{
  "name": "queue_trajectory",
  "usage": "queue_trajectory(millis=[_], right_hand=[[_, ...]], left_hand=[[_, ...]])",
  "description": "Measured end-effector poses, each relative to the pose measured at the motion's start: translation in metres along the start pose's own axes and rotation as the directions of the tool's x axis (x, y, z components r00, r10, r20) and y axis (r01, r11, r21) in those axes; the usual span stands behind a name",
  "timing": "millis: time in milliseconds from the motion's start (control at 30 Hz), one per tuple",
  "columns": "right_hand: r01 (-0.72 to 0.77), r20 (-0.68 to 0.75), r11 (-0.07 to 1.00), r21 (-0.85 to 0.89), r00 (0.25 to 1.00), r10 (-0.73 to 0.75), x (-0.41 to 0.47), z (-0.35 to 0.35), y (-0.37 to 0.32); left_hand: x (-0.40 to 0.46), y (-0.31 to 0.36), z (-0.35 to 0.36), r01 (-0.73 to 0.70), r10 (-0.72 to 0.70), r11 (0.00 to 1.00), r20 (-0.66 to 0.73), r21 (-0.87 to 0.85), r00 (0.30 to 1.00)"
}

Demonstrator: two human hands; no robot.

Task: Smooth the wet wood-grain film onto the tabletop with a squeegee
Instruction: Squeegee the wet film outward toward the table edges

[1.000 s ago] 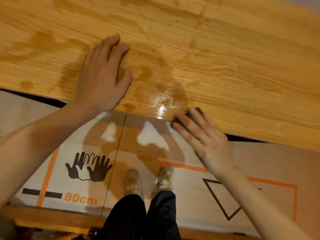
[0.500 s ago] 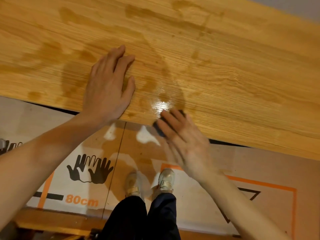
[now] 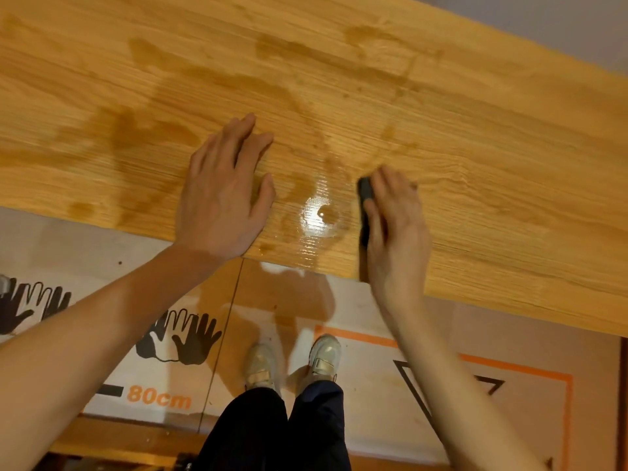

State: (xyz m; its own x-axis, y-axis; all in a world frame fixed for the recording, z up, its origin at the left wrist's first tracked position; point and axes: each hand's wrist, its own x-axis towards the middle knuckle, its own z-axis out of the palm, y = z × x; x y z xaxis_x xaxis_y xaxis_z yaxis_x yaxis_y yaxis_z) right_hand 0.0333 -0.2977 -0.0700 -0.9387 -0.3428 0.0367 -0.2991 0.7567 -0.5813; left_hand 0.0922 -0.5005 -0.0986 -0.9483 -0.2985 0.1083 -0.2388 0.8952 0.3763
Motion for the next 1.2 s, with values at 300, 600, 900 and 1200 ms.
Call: queue_trajectory(millis=[300,600,900,1200], right_hand=[[0.143,0.194,0.989,0.026,0.970,-0.145,0.035,0.005,-0.013],[0.193,0.213,0.979,0.061,0.956,-0.202,-0.067,0.012,-0.021],[0.105,0.121,0.994,0.018,0.987,-0.107,0.069,0.046,-0.047],[-0.182,-0.061,0.982,-0.046,0.982,0.179,0.026,-0.037,0.050]], left_hand=[[0.004,0.000,-0.001,0.019,-0.019,1.000,0.014,-0.008,1.000],[0.000,0.001,-0.001,0.033,-0.033,0.999,0.030,-0.008,0.999],[0.003,0.003,-0.002,0.046,-0.046,0.999,0.031,-0.013,0.998],[0.002,0.003,-0.001,0.014,-0.016,0.999,-0.030,-0.040,0.999]])
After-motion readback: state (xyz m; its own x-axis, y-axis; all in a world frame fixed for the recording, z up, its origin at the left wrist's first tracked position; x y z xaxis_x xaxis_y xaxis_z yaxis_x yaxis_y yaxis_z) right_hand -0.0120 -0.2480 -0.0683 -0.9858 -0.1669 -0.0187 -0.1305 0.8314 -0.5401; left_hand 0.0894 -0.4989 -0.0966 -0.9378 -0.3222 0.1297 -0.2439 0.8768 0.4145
